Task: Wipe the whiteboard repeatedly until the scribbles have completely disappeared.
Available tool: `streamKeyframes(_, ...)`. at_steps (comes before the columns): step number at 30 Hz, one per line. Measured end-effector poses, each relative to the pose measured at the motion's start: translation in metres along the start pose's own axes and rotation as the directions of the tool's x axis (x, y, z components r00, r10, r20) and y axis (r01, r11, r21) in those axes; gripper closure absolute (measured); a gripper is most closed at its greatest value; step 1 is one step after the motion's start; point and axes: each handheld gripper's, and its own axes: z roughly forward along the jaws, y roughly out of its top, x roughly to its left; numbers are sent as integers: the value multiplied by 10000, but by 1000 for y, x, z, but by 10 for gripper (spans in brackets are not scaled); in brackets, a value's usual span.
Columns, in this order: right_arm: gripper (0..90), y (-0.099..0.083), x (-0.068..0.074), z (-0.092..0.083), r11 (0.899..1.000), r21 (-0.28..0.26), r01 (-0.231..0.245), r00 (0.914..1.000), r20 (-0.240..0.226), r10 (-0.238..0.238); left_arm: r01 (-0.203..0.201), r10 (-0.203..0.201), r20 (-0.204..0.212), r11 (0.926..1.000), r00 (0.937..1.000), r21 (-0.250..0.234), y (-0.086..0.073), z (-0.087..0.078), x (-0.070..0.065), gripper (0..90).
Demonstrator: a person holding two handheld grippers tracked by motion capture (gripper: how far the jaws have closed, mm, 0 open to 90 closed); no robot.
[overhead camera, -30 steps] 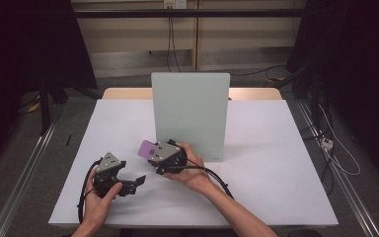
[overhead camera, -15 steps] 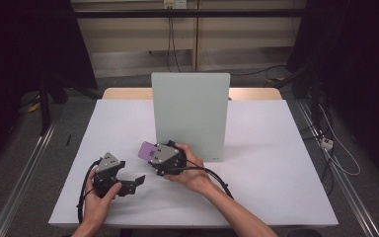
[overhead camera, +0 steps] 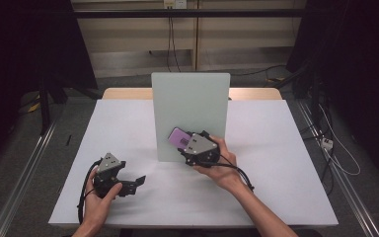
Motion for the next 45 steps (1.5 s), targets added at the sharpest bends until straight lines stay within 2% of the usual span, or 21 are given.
streamKeyframes(4,422,-9,-11,-13,9995,-114,-300,9991,290,303,-21,21,3,10000,10000,20,0,0,0,69)
streamKeyframes(6,422,-13,-9,-14,9996,-168,-224,9988,437,232,51,-50,34,10000,10000,-31,0,2,-1,69)
streamKeyframes(11,422,-16,7,-1,9999,-84,63,10000,45,-63,-79,78,49,10000,10000,60,1,2,-2,68)
streamKeyframes(15,422,-13,17,9,9998,-162,133,9997,-204,-136,9,-8,49,10000,10000,-13,0,2,-2,69)
streamKeyframes(17,422,-10,22,14,9992,-126,373,9988,-310,-377,3,-3,62,10000,10000,-33,0,2,-2,69)
streamKeyframes(20,422,-8,30,23,9987,-68,497,9972,-552,-500,-74,74,47,10000,10000,29,1,1,-2,69)
streamKeyframes(25,422,-3,40,35,9971,-10,756,9924,-970,-753,-72,72,77,10000,9999,5,1,1,-1,68)
streamKeyframes(30,421,2,52,45,9960,296,842,9868,-1414,-792,-14,14,47,10000,10000,-74,1,0,0,69)
streamKeyframes(35,421,7,59,54,9926,257,1184,9794,-1678,-1125,83,-83,42,9999,10000,-126,0,-1,1,69)
streamKeyframes(39,422,6,56,50,9943,324,1015,9834,-1545,-954,5,-4,67,9999,10000,-101,0,-1,0,69)
streamKeyframes(42,421,3,51,42,9936,356,1071,9861,-1316,-1015,-26,26,31,10000,10000,-41,0,-1,0,68)
streamKeyframes(45,422,-3,42,33,9965,330,774,9909,-1130,-732,-17,17,24,10000,10000,-60,0,-1,0,69)
